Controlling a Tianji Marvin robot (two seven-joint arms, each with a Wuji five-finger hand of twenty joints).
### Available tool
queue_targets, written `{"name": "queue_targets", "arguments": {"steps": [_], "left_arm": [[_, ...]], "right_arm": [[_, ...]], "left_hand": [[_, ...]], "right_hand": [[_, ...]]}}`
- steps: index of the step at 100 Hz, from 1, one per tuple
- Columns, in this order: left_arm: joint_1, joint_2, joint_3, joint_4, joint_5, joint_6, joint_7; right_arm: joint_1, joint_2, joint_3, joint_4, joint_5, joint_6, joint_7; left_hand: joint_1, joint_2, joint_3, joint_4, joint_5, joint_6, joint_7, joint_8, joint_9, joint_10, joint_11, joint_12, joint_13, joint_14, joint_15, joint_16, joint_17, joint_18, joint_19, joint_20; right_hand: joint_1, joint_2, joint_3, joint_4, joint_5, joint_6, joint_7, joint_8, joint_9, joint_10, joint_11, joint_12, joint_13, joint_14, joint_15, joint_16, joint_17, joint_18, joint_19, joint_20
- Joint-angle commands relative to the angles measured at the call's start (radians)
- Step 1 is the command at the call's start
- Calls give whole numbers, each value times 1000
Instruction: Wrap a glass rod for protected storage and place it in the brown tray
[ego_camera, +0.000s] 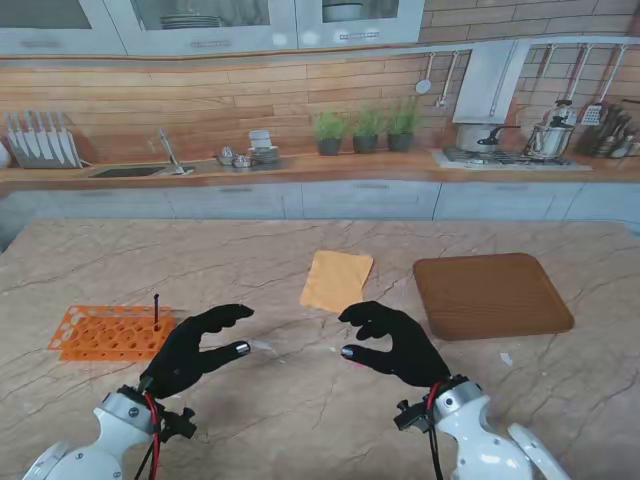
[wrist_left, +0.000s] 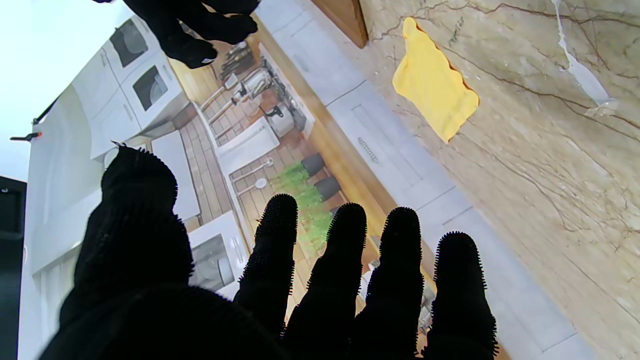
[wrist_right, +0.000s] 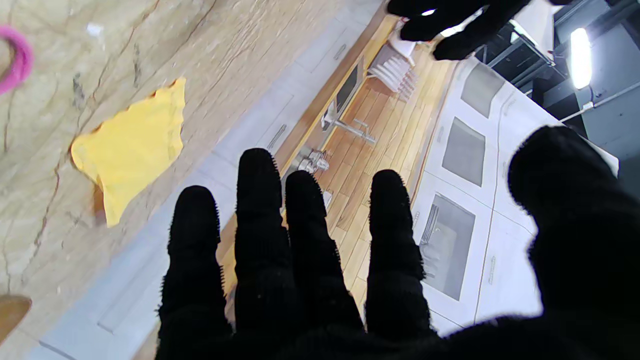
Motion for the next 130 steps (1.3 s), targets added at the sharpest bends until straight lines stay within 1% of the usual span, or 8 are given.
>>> {"name": "queue_targets", "arguments": {"steps": [1,17,29,61,92,102,119,130], "left_arm": [[21,-1,-14,-13,-9,-19,-15],[33,-4,-31,-8,-15,-47,-3],[54,11,-74,-12,-54,-35,-87],[41,17,-111,0,-105,-78,-127],[26,11,-95,15,-87,-58,-103],[10,13,-85,22,-110,-33,-118],[-11,7,-67,37,-101,-16,-94],[-35,8,-66,53,-103,8,-100]], "right_arm": [[26,-15,-20,27,-53,5,-32],[113,-16,-85,99,-212,31,-105],[198,-6,-130,156,-346,69,-124],[473,15,-316,297,-513,186,-69],[674,0,-494,437,-482,332,6],[720,-13,-545,486,-442,383,16],[789,-34,-623,579,-404,407,13],[842,-48,-681,651,-394,406,5]], "left_hand": [[-2,-13,5,32,-7,-29,-19,-14,-4,-29,-7,3,-5,-23,-11,-1,-6,-1,4,15],[2,-22,6,31,9,-30,-13,-12,17,-25,0,6,12,-19,-8,0,5,12,10,21],[2,-10,8,31,-7,-34,-22,-15,0,-33,-6,5,-5,-28,-19,-4,-11,-3,-2,18],[6,-12,10,31,8,-32,-16,-11,19,-28,3,11,8,-24,-13,2,0,6,1,27],[13,-11,14,30,22,-28,-8,-8,32,-25,12,18,17,-15,-3,6,4,14,12,34],[14,-3,17,30,15,-27,-11,-8,22,-24,11,19,6,-19,-3,7,-4,4,13,34],[12,4,17,30,22,-26,-6,-6,28,-25,17,22,12,-17,3,9,0,10,19,36],[13,19,17,29,23,-28,-10,-9,25,-26,12,19,7,-18,2,7,-4,8,24,35]], "right_hand": [[11,-12,-28,-12,16,-19,10,12,13,-13,9,9,8,-20,16,15,7,-28,-3,26],[14,-16,-29,-8,19,-19,32,13,4,-14,54,19,13,-29,53,24,14,-31,19,20],[4,-13,-26,-5,14,-19,47,8,-27,-10,149,63,5,-41,177,79,25,-40,64,10],[34,-19,3,4,39,34,54,-13,-44,33,311,156,6,-36,428,174,56,-73,248,-11],[70,-34,45,4,39,25,60,-14,-53,52,369,196,19,-35,527,207,75,-93,361,-20],[93,-65,106,2,52,29,64,-16,-58,62,400,217,9,-32,572,227,59,-93,390,-24],[102,-118,217,-3,64,41,55,-27,-79,76,440,248,-19,-33,626,253,20,-96,415,-18],[89,-114,234,-3,70,52,57,-28,-81,85,453,258,-22,-28,648,263,11,-94,431,-11]]}}
